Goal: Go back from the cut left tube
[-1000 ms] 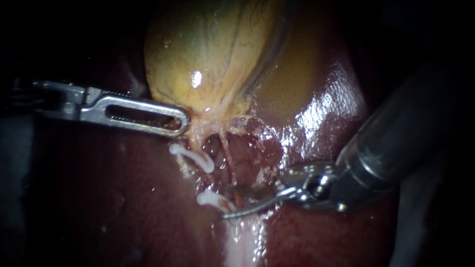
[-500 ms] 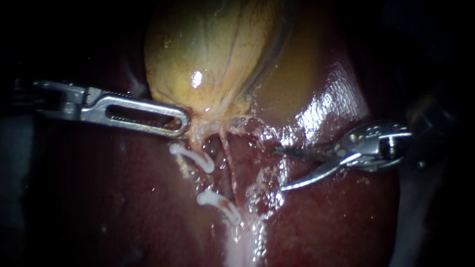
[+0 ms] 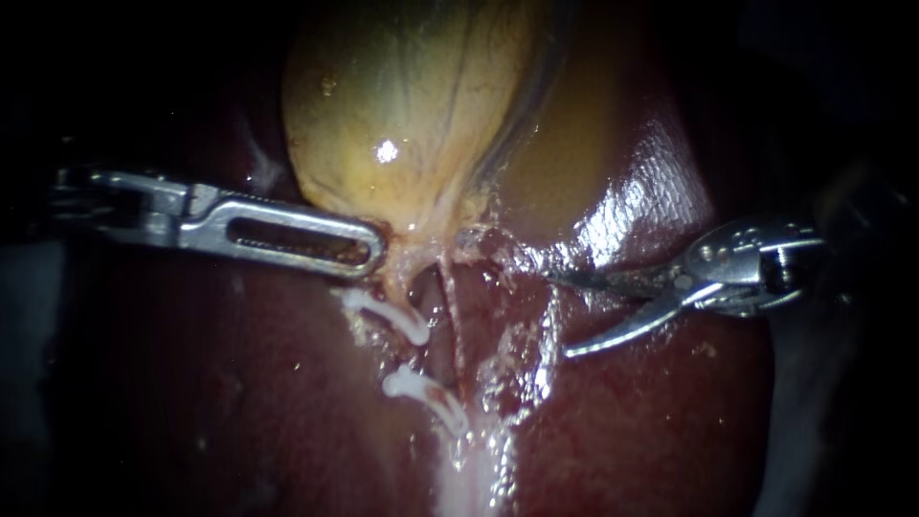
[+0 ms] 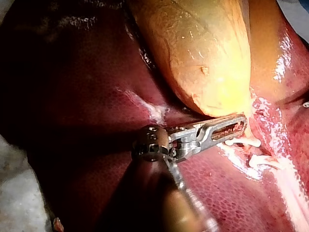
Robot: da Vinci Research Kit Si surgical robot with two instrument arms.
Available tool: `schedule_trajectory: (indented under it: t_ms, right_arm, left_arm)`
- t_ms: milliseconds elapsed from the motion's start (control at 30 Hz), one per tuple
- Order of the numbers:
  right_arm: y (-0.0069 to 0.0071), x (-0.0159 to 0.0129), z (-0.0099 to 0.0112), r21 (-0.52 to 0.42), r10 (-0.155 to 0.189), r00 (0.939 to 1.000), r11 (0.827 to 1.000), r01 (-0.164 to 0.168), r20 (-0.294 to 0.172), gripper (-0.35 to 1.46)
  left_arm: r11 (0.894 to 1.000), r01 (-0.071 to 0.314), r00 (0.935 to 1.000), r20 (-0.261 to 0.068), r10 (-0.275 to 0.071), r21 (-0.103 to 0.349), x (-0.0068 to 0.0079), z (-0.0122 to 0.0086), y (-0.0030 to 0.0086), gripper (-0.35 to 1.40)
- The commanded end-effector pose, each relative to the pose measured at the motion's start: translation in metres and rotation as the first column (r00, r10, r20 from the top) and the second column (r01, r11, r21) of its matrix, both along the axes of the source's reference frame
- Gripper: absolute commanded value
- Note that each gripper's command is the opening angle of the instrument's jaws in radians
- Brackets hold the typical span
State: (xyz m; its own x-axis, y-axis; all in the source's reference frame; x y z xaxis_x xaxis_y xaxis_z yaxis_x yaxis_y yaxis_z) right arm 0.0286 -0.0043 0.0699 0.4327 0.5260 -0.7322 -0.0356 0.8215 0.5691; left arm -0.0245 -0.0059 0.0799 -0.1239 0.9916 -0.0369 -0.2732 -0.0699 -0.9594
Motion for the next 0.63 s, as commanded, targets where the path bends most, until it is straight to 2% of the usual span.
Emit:
schedule_trajectory:
  t_ms: [33,233,633]
  right_arm:
    - [0.0000,0.0000,0.0000,0.002,-0.001,1.0000,1.000,0.001,0.000,1.43]
    - [0.0000,-0.0001,0.0000,-0.004,-0.002,1.0000,1.000,0.002,0.000,1.43]
    - [-0.0002,0.0000,0.0000,-0.010,-0.004,1.0000,1.000,0.004,0.000,1.43]
  left_arm:
    - [1.000,-0.005,1.0000,0.004,0.005,-0.002,-0.0004,0.0003,-0.0002,-0.35]
    - [1.000,-0.018,0.9998,0.004,0.018,-0.004,-0.0020,0.0016,-0.0006,-0.35]
    - [1.000,-0.024,0.9997,0.007,0.024,-0.003,-0.0019,0.0015,-0.0006,-0.35]
